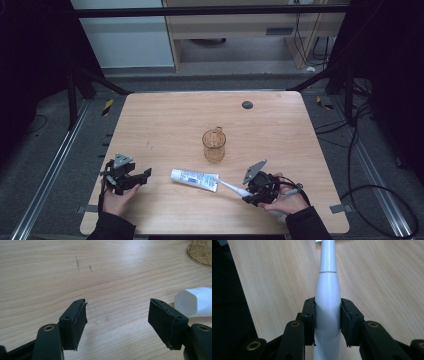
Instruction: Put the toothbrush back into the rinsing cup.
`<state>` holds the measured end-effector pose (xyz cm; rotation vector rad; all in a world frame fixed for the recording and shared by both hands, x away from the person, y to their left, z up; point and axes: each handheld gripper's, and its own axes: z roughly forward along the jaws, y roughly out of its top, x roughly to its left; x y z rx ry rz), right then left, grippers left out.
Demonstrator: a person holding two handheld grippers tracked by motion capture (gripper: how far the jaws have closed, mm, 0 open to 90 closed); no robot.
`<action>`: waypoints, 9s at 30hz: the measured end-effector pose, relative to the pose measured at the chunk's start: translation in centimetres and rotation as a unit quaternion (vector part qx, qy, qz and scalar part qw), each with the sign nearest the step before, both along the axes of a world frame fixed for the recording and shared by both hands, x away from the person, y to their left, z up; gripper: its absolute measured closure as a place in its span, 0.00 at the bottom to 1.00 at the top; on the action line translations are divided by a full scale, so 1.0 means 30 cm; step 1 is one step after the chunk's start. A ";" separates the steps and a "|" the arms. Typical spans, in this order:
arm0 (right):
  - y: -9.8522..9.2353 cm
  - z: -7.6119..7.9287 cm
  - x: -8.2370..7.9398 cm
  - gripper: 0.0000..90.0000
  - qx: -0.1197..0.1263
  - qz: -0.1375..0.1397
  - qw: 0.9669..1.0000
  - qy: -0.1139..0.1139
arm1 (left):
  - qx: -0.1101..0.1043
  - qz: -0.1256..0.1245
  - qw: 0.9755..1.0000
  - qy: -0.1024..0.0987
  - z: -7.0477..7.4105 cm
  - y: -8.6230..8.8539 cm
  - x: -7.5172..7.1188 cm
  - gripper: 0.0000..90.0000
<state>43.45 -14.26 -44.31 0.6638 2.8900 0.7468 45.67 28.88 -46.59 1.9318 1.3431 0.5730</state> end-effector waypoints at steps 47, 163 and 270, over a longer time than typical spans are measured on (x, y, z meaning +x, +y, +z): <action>-0.104 0.175 0.086 0.74 0.319 -0.273 0.881 -0.217 | -0.001 0.008 1.000 -0.017 -0.001 -0.001 -0.008 0.34; 0.236 0.095 0.354 0.74 0.396 -0.327 0.820 -0.253 | -0.002 0.015 1.000 -0.026 0.002 0.004 -0.010 0.35; -0.240 -0.037 0.050 0.52 0.209 -0.291 0.918 -0.171 | 0.008 -0.098 0.995 -0.035 0.079 -0.195 0.044 0.88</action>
